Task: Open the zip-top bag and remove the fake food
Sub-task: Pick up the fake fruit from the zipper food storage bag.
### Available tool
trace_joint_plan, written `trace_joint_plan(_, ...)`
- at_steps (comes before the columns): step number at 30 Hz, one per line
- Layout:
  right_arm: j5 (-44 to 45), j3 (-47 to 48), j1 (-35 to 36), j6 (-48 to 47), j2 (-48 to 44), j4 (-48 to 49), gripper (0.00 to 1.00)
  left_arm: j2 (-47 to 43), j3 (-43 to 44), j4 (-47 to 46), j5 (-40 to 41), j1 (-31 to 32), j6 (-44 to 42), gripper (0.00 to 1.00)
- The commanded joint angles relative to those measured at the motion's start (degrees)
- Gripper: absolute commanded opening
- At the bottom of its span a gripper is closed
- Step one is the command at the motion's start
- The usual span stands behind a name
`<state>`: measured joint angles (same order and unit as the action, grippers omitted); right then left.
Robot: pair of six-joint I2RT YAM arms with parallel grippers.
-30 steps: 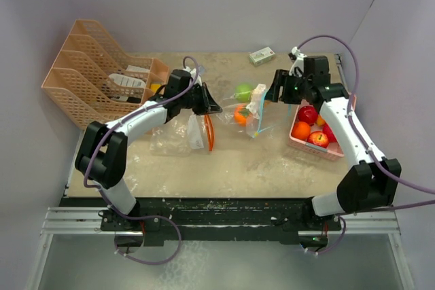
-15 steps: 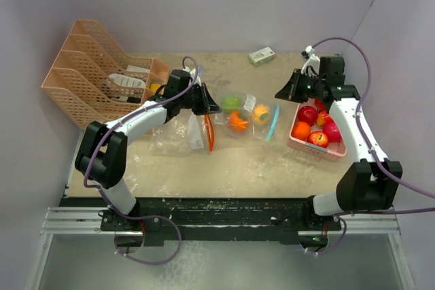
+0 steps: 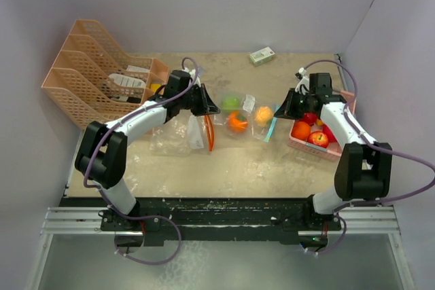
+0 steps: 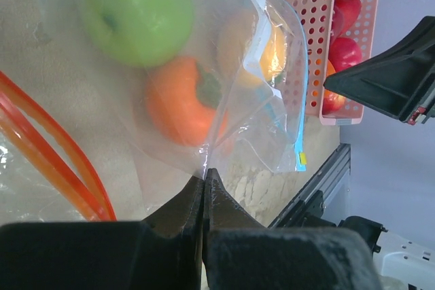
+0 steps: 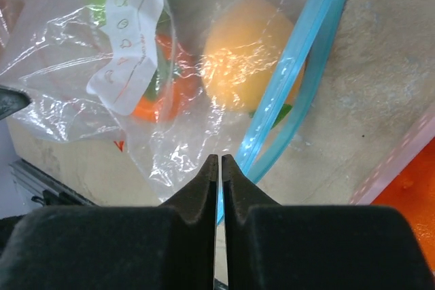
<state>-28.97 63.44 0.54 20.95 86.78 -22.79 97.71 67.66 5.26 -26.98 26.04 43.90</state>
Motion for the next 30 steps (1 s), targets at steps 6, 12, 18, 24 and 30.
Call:
trace_joint_plan(6, 3.7, -4.3, 1.0, -2.0, 1.1, 2.5, 0.00, -2.0, 0.6, -0.9, 1.0, -0.6, -0.7, 0.00)
trace_joint_plan(12, 6.3, -8.1, 1.6, -2.6, -1.5, 1.3, 0.00, -1.3, 1.1, -0.8, 0.6, -0.7, -0.7, 0.00)
trace_joint_plan(18, 9.3, -8.0, 1.6, -3.7, -1.6, 0.7, 0.00, -0.3, 1.2, -1.4, -0.2, -0.7, -0.2, 0.00)
trace_joint_plan(24, 6.5, -6.6, 1.8, -2.0, 4.2, 5.6, 0.00, -0.2, 1.4, -1.9, -0.6, -0.7, 0.1, 0.00)
trace_joint_plan(30, -0.4, -0.2, 2.1, -1.4, 7.4, 7.4, 0.01, -1.5, 0.7, -0.5, 0.5, -0.7, -0.6, 0.00)
